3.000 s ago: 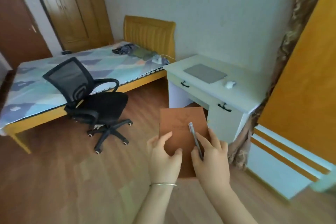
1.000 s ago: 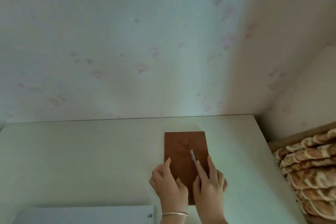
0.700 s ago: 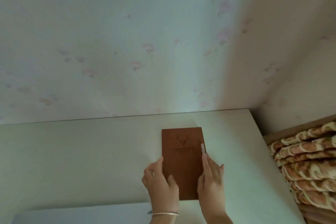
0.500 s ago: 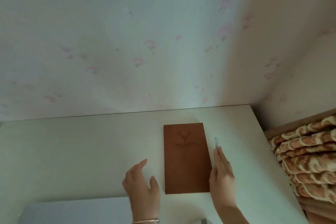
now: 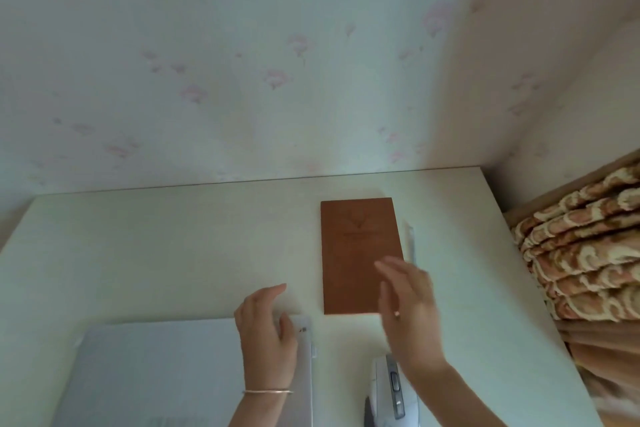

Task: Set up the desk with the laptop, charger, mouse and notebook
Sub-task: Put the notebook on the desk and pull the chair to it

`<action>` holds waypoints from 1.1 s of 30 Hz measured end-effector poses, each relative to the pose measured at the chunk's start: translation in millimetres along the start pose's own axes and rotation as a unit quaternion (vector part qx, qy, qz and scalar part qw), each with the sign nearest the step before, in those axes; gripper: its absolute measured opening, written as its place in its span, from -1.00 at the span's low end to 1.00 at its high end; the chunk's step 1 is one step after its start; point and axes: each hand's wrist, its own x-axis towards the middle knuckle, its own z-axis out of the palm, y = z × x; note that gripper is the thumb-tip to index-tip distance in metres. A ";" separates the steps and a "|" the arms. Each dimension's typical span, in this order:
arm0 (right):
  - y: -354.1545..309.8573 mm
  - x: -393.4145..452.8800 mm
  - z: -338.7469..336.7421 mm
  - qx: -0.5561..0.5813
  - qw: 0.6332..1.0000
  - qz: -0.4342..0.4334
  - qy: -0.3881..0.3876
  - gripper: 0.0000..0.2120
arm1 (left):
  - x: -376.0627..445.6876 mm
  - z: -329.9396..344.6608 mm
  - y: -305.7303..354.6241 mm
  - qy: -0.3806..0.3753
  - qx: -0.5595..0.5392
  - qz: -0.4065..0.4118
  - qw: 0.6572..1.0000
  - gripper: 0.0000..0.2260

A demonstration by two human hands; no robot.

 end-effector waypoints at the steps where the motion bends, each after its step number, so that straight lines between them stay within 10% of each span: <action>1: -12.6 -10.5 1.7 0.000 0.999 -0.035 -0.038 -0.72 | -4.6 -4.8 -0.9 -0.011 0.007 0.016 1.000 -0.62; 5: -34.0 -52.7 19.3 -0.050 0.977 -0.109 -0.175 -0.73 | -29.8 -19.3 -5.8 -0.059 0.039 0.060 0.996 -0.62; 12: -53.2 -87.8 11.6 -0.043 0.981 -0.093 -0.166 -0.75 | -74.0 -43.3 -13.0 -0.041 0.056 0.060 0.996 -0.62; 22: -147.3 -152.2 -7.4 0.036 0.939 -0.224 -0.257 -0.77 | -191.3 -167.8 -27.7 0.162 0.115 -0.036 0.979 -0.66; 33: -300.7 -353.3 -36.2 0.108 0.710 -0.526 -0.456 -0.67 | -541.9 -298.7 -14.6 0.481 0.244 -0.380 0.751 -0.79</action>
